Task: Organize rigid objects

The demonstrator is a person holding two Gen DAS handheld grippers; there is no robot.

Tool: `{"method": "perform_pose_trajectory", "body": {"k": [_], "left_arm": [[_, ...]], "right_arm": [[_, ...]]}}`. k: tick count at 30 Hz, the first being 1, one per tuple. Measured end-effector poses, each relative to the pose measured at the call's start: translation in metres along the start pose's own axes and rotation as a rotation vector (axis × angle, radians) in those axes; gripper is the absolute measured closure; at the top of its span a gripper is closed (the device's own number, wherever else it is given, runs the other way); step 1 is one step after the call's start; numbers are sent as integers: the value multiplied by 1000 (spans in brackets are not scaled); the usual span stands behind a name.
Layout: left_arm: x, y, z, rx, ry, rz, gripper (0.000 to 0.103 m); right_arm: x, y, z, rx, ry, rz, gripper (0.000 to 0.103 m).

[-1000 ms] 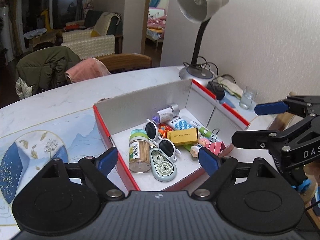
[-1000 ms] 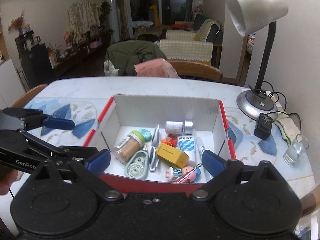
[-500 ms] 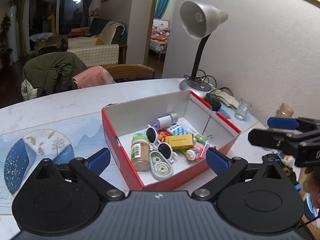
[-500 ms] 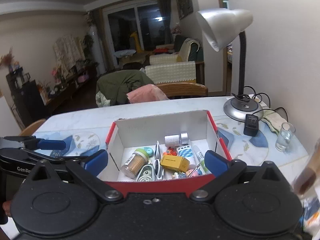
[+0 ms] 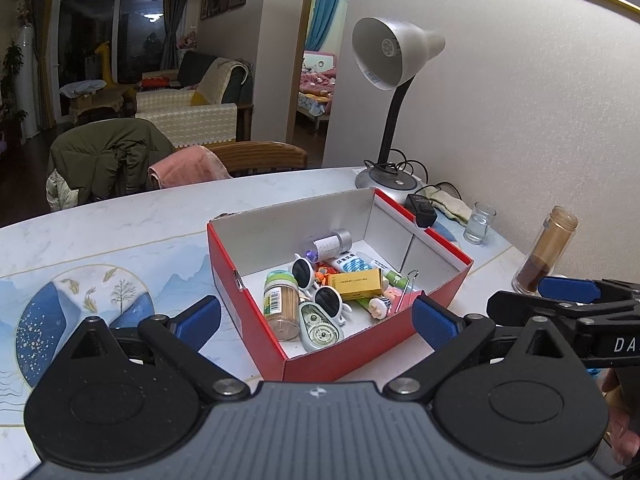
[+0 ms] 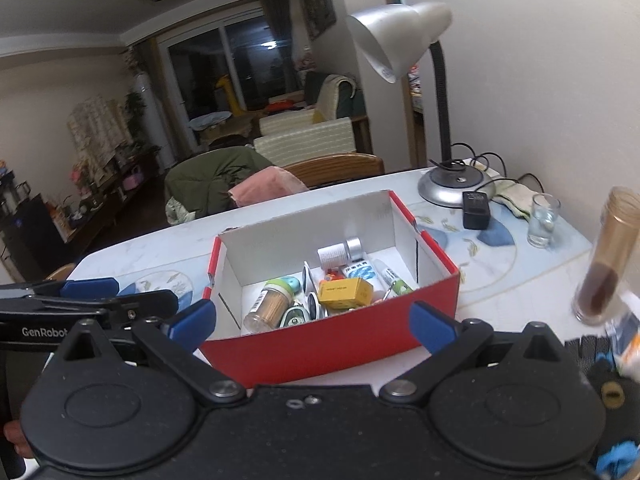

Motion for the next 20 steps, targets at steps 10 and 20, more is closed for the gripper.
{"method": "perform_pose_trajectory", "body": {"k": [10,20], "left_arm": [[-4,-2,-1,2,-14,3,1],[-12,-5,-3,-4,2,20,1]], "right_arm": [[-4,-10,2,23,-35,-35,0],[-9,-12,-1,21,-46,-36,0]]}}
Point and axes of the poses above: each gripper's, at about its wrist camera, not at the fingertips, and z roughly against the way its jaws point, x to its right, y to its top, the point moved 4 cm from there along -z, roughly the way its jaws point, and after that the axes turned 15 degrees about -z, right-handed, at the moved point
